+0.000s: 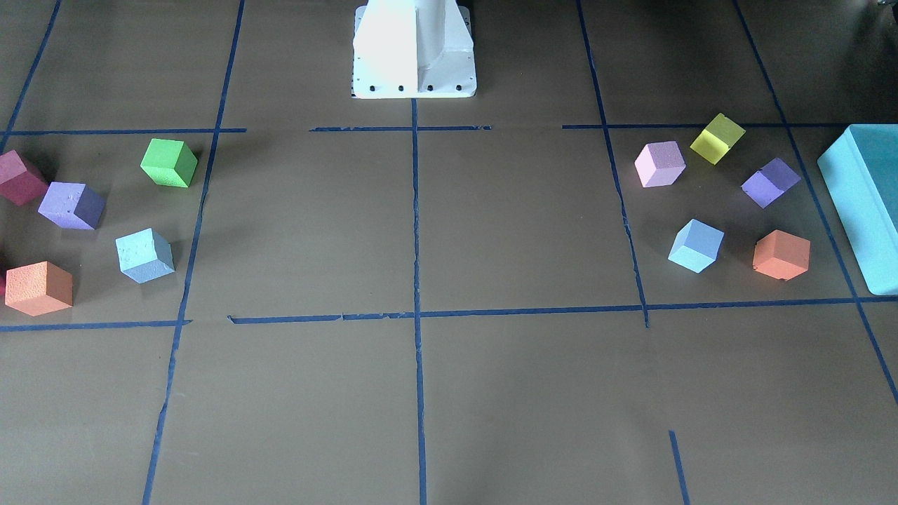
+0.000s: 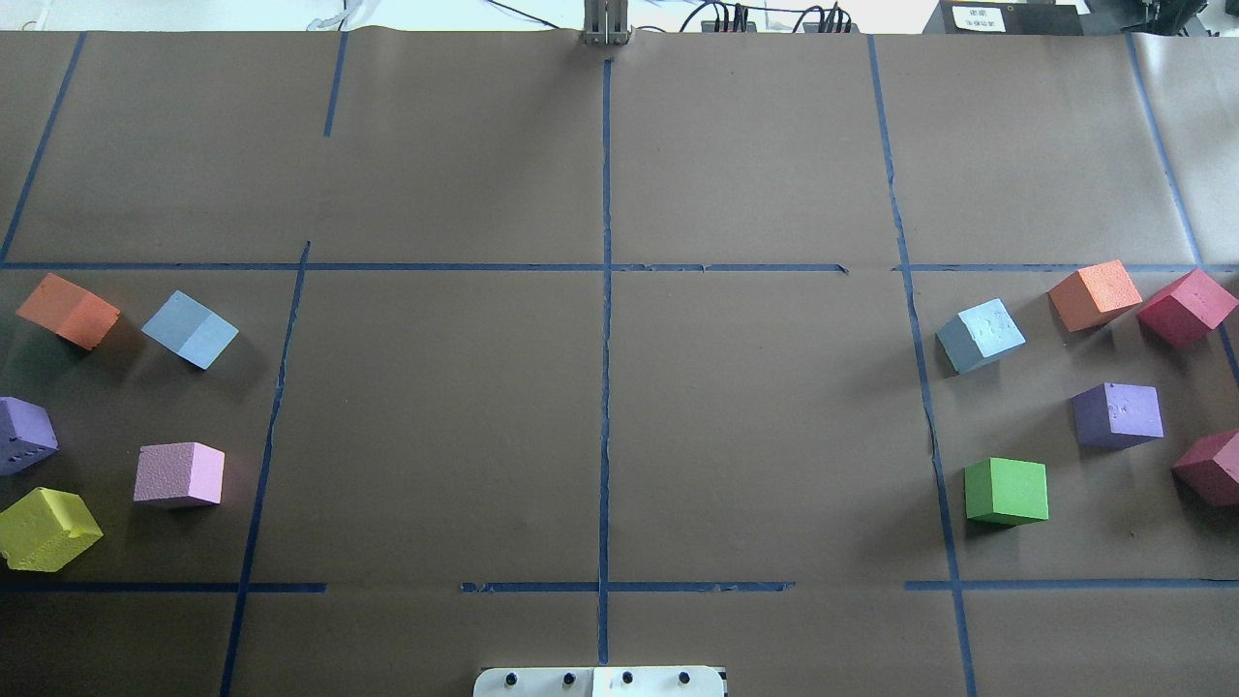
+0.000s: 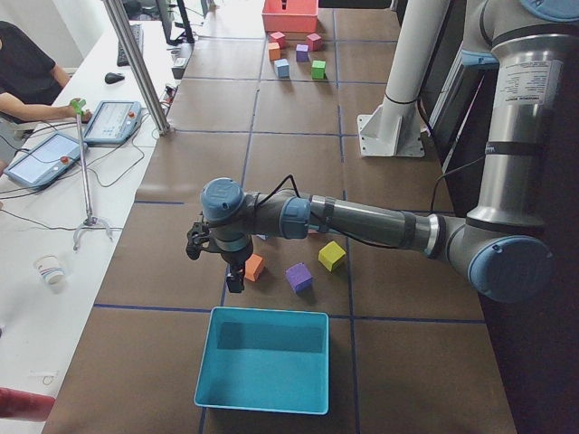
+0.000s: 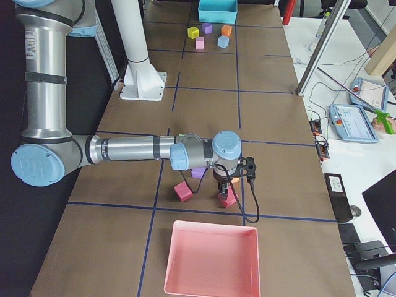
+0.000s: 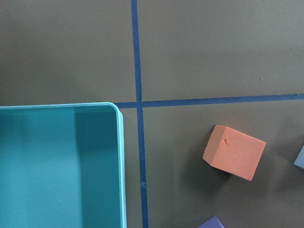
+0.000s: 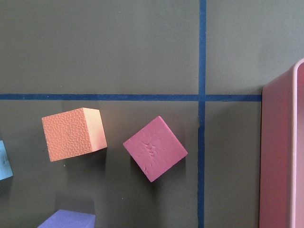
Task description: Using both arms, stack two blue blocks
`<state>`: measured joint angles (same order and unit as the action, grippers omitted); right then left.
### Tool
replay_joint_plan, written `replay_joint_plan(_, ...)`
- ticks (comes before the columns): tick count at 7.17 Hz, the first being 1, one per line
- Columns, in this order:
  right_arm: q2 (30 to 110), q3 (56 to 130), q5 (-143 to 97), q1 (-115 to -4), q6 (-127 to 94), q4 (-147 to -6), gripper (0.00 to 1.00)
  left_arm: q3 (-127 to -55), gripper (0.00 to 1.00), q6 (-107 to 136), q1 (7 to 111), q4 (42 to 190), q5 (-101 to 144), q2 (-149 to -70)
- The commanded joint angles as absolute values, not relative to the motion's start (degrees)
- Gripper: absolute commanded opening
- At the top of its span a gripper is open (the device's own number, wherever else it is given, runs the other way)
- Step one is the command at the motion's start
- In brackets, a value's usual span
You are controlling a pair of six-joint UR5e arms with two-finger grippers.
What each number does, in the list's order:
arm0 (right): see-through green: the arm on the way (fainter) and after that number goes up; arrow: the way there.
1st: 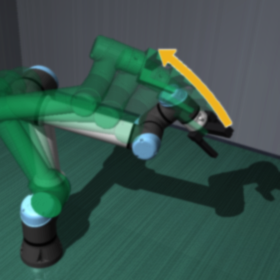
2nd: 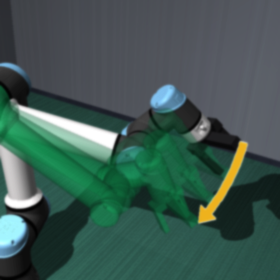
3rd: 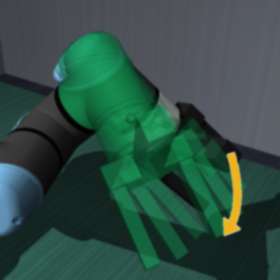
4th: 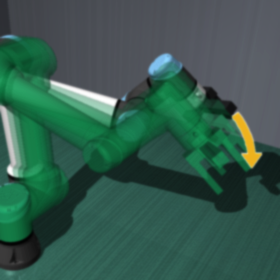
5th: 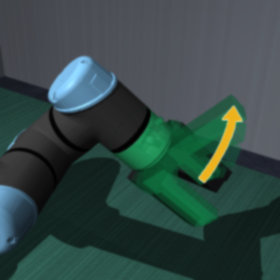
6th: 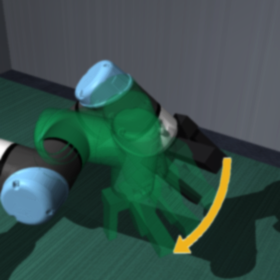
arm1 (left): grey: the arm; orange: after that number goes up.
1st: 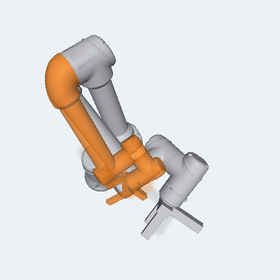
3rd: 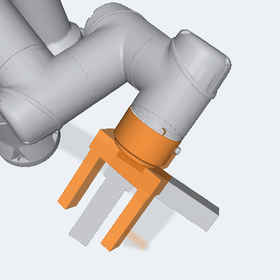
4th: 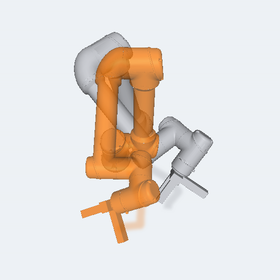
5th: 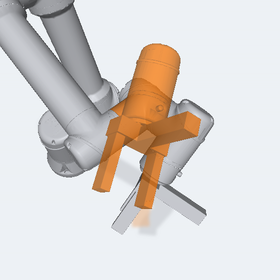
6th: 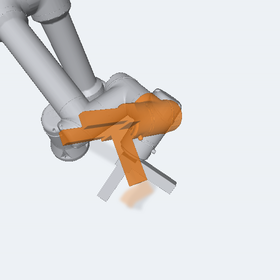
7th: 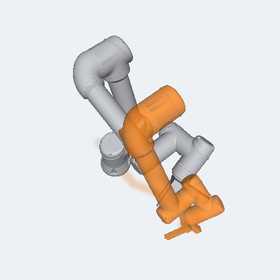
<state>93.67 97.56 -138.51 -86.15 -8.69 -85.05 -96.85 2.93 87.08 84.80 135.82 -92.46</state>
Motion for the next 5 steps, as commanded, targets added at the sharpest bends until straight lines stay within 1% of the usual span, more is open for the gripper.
replay_joint_plan(1,93.69,98.17,-141.67,-85.26,-8.61,-84.90,1.00,-97.11,1.00,3.16,87.10,84.73,136.14,-92.37)
replay_joint_plan(2,93.69,99.48,-141.24,-80.03,-9.48,-79.16,1.00,-97.55,1.00,3.16,87.10,84.73,136.23,-92.37)
replay_joint_plan(3,90.38,99.23,-141.07,-75.37,-17.67,-74.14,1.00,-97.47,1.00,3.16,87.01,84.73,139.01,-92.37)
replay_joint_plan(4,86.52,99.14,-139.76,-70.28,-24.89,-73.83,1.00,-97.47,1.00,3.25,86.92,84.73,142.00,-92.37)
replay_joint_plan(5,85.01,99.14,-136.18,-65.87,-25.31,-72.78,1.00,-97.56,1.00,3.34,86.92,84.73,142.55,-92.37)
